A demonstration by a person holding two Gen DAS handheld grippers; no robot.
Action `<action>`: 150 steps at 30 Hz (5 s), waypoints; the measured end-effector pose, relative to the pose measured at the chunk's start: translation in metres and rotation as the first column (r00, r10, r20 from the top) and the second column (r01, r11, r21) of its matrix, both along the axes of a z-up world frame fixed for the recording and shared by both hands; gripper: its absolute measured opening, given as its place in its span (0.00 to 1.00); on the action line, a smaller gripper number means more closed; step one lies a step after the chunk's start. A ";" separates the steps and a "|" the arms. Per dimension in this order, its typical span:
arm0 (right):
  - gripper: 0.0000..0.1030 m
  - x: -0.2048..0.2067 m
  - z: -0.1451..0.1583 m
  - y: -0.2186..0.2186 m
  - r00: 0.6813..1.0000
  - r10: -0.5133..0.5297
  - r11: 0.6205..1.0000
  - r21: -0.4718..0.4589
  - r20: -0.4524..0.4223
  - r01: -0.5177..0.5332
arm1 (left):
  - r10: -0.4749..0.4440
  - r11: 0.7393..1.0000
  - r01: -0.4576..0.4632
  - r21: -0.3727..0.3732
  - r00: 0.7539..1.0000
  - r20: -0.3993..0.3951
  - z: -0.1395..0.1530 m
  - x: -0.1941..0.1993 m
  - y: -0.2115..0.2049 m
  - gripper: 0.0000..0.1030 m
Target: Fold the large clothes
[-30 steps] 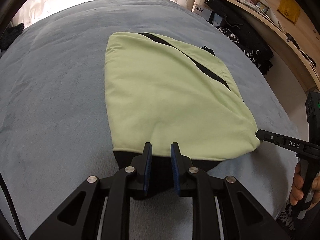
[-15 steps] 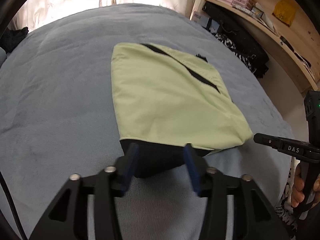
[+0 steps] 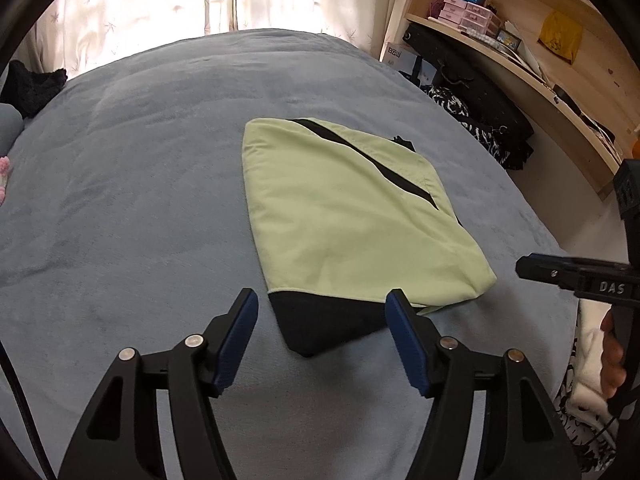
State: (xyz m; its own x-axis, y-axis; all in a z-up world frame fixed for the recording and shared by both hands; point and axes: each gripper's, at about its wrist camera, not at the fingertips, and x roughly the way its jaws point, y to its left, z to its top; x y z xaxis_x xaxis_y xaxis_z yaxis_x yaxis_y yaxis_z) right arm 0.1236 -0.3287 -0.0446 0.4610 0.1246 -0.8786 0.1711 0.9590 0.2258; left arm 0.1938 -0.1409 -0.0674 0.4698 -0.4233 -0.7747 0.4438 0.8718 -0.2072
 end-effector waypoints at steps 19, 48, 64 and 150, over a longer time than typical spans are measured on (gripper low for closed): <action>0.64 0.049 -0.060 -0.061 0.994 0.041 0.995 0.099 -0.100 -0.031 | -0.021 1.000 0.023 0.007 0.972 -0.233 -0.064 0.066 -0.025 0.77; 0.34 0.142 -0.146 -0.079 0.994 0.107 0.888 0.448 0.023 -0.106 | -0.028 0.976 -0.049 -0.211 0.938 -0.346 -0.130 0.133 -0.052 0.99; 0.09 0.129 -0.081 -0.015 0.982 0.153 0.963 0.204 0.113 -0.174 | 0.055 0.994 -0.067 -0.088 0.990 -0.127 -0.071 0.106 -0.045 0.33; 0.26 0.350 -0.030 0.331 0.872 0.278 0.961 -0.134 0.403 -0.244 | 0.403 0.912 -0.411 0.000 0.894 0.194 -0.049 0.283 0.351 0.52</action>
State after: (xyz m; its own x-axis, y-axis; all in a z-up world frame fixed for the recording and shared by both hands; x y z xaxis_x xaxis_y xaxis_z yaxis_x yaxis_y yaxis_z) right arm 0.4736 0.0025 -0.0749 0.7448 0.2313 -0.6259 -0.1805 0.9729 0.1448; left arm 0.4773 0.2101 -0.1165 0.7313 -0.1351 -0.6686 0.0756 0.9902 -0.1175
